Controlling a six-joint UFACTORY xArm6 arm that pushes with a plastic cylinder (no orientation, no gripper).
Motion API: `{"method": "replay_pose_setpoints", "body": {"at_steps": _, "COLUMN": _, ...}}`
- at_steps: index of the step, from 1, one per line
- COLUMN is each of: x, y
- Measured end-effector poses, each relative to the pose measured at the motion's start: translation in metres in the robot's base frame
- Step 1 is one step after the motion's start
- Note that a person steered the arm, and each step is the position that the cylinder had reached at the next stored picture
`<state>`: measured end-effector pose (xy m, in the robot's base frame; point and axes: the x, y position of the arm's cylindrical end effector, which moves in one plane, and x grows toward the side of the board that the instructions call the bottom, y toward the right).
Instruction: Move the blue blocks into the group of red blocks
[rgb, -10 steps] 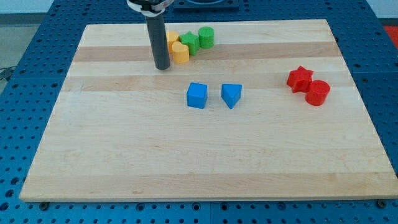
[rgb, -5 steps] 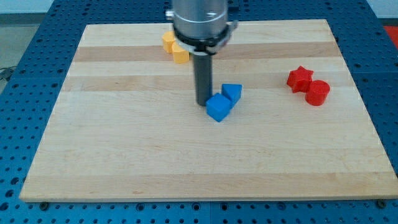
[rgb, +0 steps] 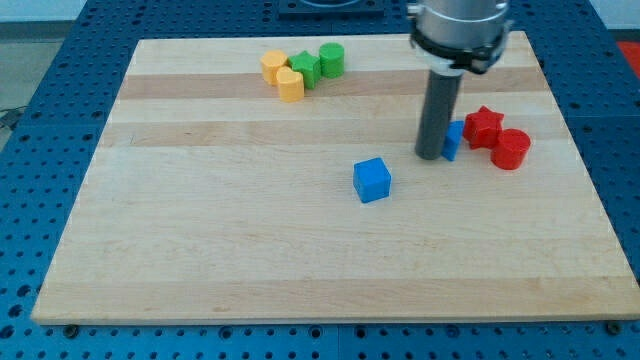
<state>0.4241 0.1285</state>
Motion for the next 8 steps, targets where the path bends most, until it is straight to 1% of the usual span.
{"method": "replay_pose_setpoints", "body": {"at_steps": 1, "x": 0.000, "y": 0.025}}
{"method": "replay_pose_setpoints", "body": {"at_steps": 2, "x": 0.001, "y": 0.025}}
{"method": "replay_pose_setpoints", "body": {"at_steps": 3, "x": 0.004, "y": 0.001}}
{"method": "replay_pose_setpoints", "body": {"at_steps": 5, "x": -0.026, "y": -0.097}}
{"method": "replay_pose_setpoints", "body": {"at_steps": 6, "x": -0.014, "y": -0.123}}
{"method": "replay_pose_setpoints", "body": {"at_steps": 7, "x": 0.078, "y": -0.162}}
{"method": "replay_pose_setpoints", "body": {"at_steps": 8, "x": 0.111, "y": -0.178}}
